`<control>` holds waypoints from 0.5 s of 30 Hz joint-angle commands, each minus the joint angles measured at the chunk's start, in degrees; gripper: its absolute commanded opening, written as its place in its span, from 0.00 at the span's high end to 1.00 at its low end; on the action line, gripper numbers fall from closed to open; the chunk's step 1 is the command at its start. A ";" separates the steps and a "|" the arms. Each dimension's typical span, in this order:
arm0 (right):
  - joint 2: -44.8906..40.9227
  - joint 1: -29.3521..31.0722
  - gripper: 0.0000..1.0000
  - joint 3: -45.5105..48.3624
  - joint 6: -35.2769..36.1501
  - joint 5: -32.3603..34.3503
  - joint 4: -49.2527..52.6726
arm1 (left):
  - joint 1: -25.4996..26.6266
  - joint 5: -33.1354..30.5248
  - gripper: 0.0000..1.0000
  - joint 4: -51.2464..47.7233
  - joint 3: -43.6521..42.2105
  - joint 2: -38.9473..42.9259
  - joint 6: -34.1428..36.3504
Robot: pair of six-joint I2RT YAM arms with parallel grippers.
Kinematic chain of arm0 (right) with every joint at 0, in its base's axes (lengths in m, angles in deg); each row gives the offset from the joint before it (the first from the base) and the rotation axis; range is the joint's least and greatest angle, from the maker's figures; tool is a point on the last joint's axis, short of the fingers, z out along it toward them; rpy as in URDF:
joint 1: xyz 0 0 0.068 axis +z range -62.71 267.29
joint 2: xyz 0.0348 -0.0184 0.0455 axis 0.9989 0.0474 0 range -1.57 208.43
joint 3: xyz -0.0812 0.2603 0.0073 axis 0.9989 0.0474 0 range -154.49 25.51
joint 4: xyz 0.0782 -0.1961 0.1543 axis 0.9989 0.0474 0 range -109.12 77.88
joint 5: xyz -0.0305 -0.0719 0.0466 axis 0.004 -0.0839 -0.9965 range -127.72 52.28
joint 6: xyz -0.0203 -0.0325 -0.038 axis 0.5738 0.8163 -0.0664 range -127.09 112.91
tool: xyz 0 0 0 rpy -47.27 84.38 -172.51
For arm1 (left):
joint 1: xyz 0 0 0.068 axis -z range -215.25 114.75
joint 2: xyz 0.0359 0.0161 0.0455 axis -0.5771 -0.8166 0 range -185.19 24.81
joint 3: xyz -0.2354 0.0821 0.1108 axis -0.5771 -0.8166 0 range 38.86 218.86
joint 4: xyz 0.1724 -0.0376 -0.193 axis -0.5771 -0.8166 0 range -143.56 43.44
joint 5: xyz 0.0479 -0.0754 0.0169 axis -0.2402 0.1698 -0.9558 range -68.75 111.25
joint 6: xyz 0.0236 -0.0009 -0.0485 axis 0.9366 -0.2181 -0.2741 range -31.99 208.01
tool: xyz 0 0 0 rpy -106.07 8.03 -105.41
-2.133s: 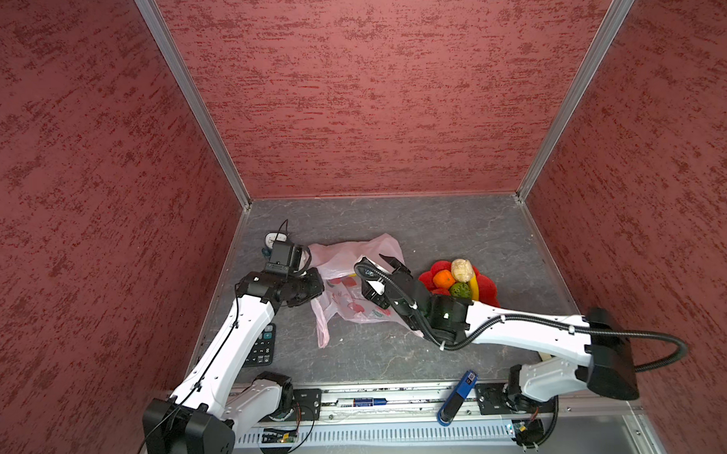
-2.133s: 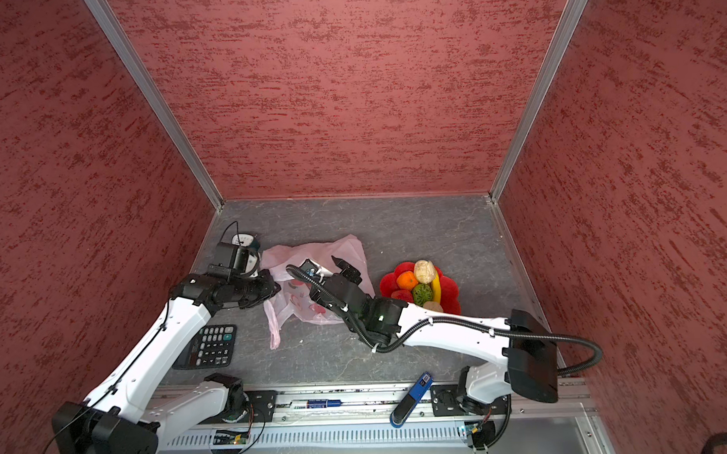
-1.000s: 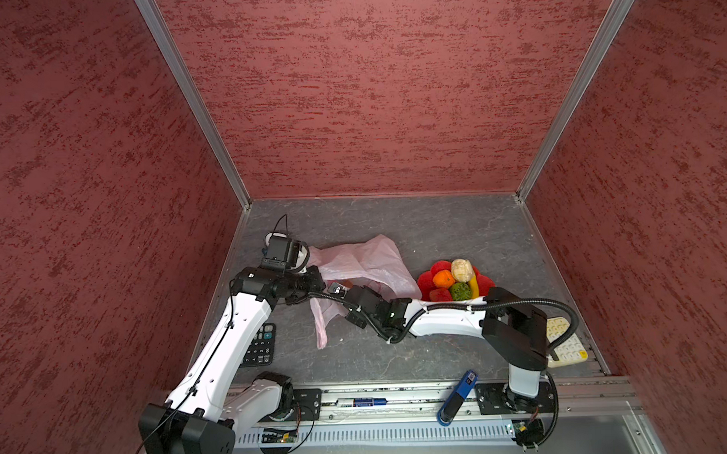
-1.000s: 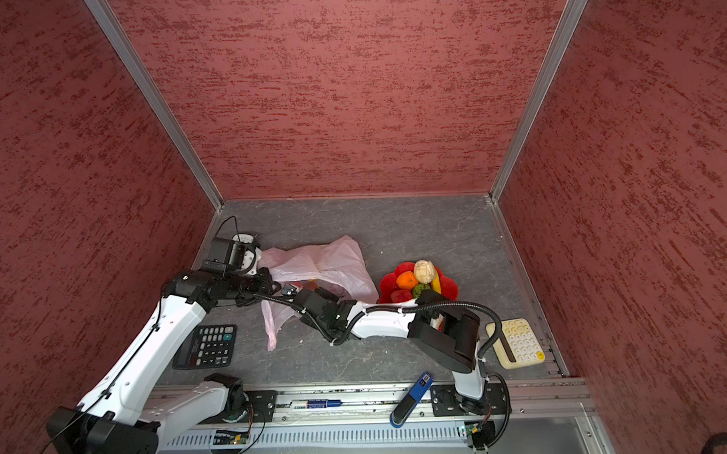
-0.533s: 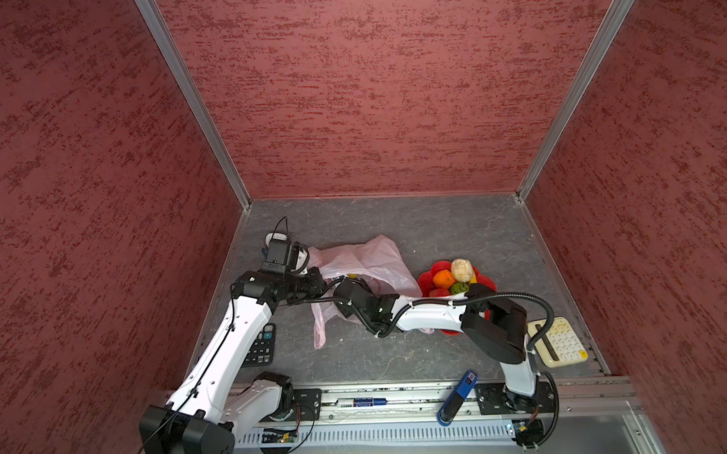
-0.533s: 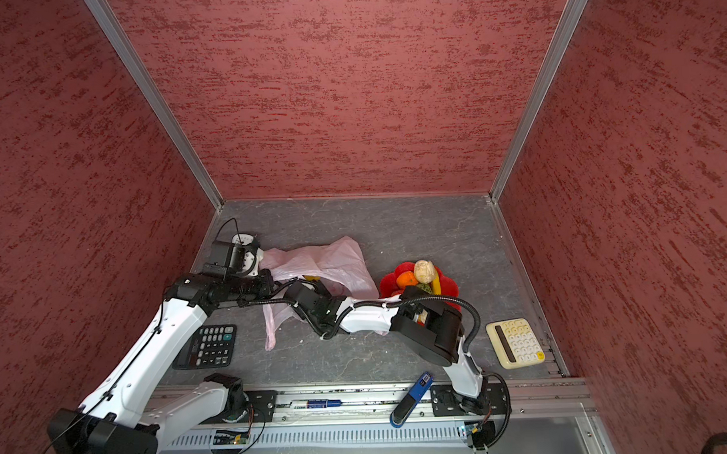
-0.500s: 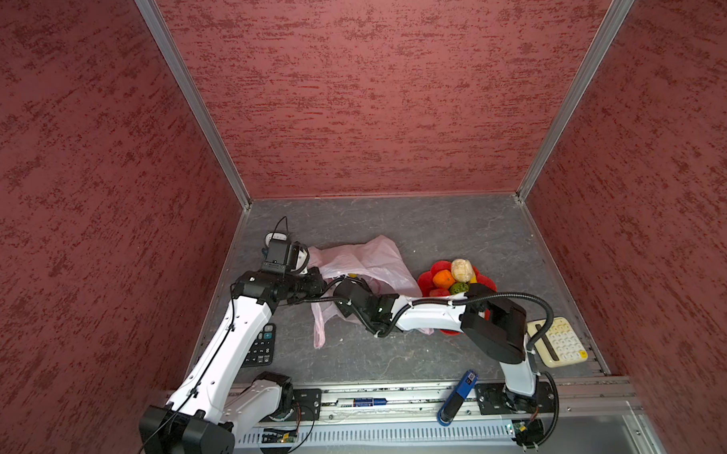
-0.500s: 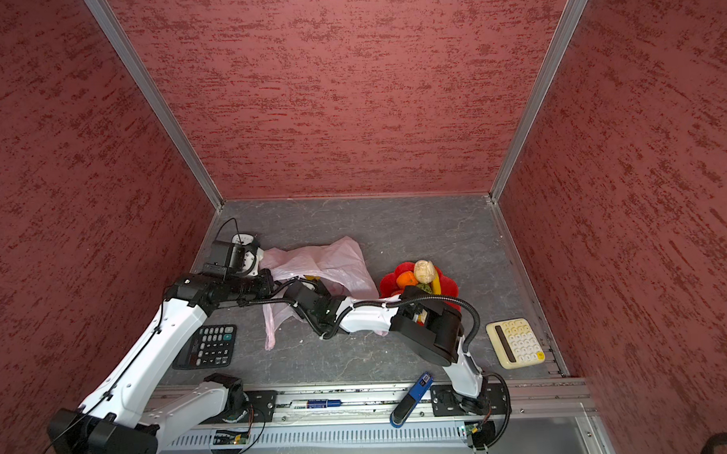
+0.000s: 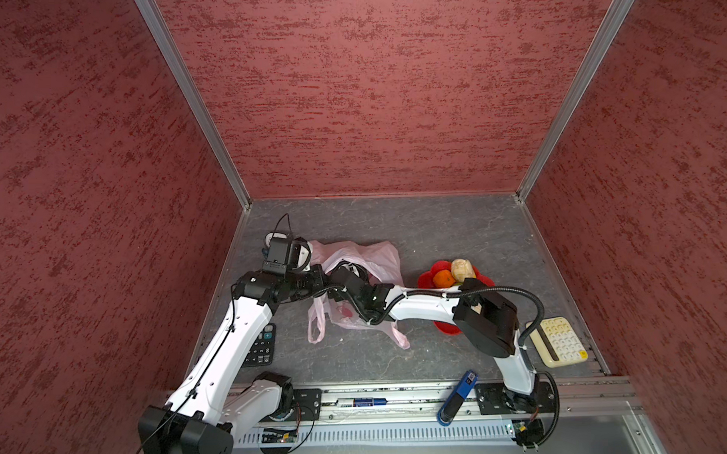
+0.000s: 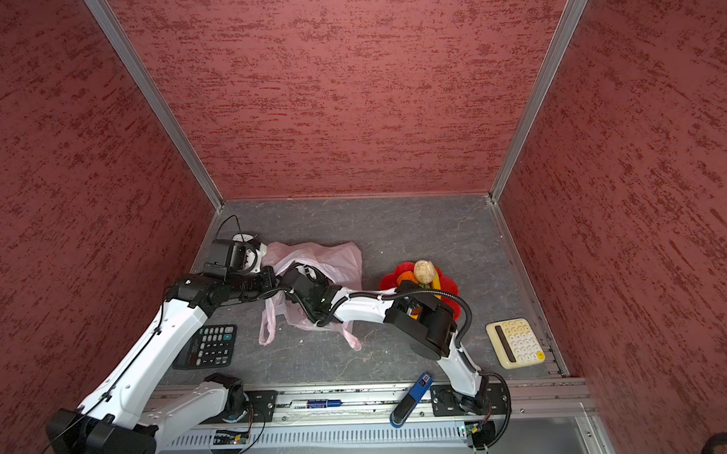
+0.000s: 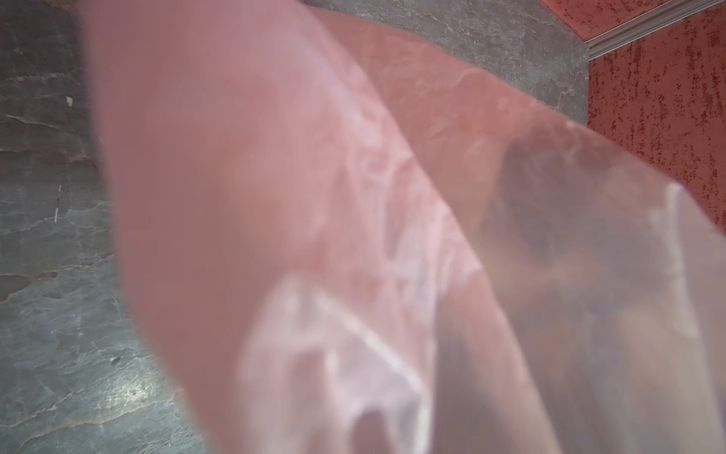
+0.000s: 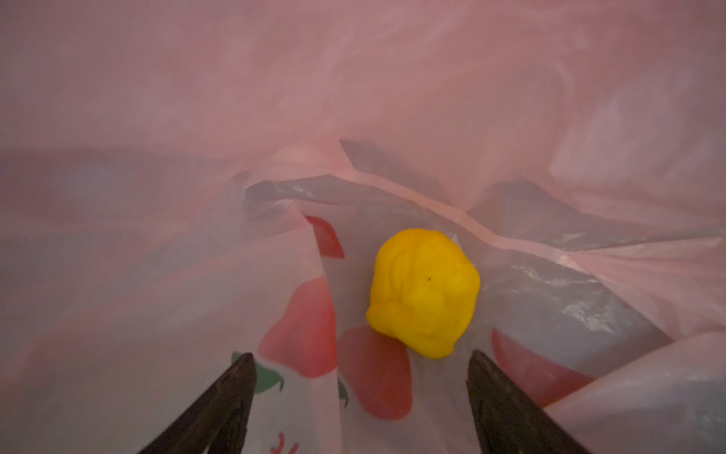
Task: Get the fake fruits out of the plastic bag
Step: 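Lower the right gripper onto the yellow fruit inside the bag, then close the right gripper on the yellow fruit and lift it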
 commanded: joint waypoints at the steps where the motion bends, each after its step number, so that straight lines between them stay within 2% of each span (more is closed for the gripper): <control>1: 1.87 -2.92 0.14 -2.74 -7.25 0.70 0.22 | 2.12 4.87 0.81 -1.68 -0.48 0.39 1.98; 15: 7.67 -6.39 0.13 -9.27 -11.48 -3.90 1.53 | 3.02 5.56 0.81 -0.76 -0.57 -0.16 3.01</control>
